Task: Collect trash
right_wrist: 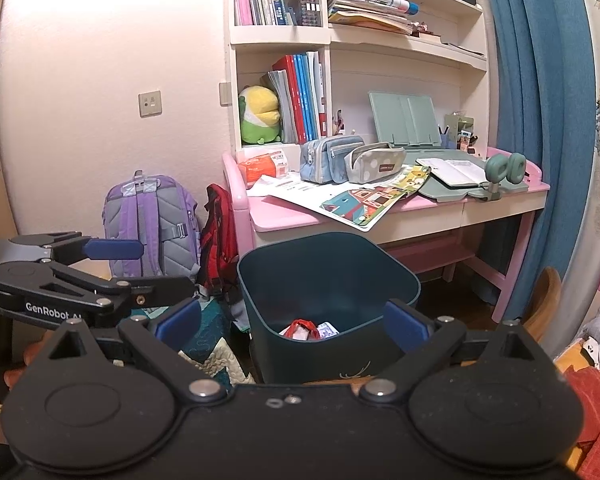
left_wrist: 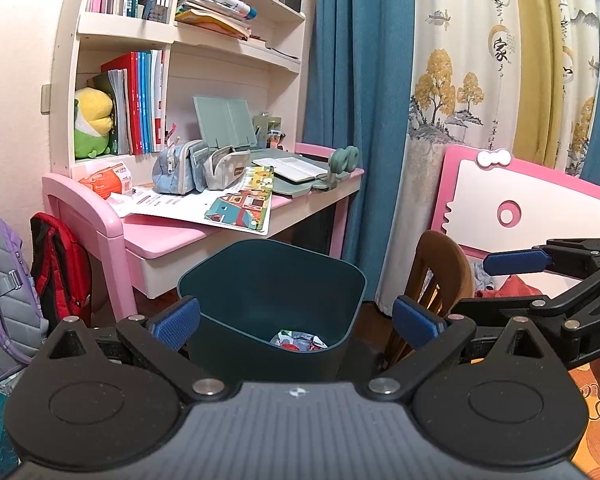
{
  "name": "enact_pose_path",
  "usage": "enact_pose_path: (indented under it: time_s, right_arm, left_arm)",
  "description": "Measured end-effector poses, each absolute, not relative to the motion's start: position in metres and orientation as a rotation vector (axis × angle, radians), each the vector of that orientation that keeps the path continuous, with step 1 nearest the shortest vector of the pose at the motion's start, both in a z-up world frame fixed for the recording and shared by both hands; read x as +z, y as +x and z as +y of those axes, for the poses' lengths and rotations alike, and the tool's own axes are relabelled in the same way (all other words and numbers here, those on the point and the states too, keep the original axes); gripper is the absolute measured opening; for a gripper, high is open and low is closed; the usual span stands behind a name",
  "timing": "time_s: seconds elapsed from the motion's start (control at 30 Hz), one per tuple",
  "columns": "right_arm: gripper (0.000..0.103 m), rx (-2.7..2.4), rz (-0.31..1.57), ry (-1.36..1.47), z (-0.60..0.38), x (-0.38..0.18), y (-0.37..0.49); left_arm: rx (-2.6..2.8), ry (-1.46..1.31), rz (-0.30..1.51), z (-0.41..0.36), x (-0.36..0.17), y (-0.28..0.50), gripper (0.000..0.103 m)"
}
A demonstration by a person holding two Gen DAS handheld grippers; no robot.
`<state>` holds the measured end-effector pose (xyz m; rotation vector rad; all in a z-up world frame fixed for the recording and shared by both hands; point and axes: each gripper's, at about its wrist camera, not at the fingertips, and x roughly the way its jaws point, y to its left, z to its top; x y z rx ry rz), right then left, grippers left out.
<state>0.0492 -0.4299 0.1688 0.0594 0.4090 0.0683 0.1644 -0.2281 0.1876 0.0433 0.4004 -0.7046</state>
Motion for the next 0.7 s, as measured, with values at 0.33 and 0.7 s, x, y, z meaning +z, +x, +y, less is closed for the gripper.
enact_pose_path:
  time_s: [0.33, 0.7]
  right_arm:
    - [0.098, 0.066, 0.406, 0.063, -0.4295, 0.1701, 0.0468]
    - [0.098, 0.069, 0.405, 0.060, -0.4270, 0.1738, 0.0466]
  left_arm:
    - [-0.711, 0.042, 0.396, -0.2277, 0.1881, 0.1645, 0.103]
    - [-0.714, 0.040, 0.391, -0.2271, 0.1880, 0.1630, 0.103]
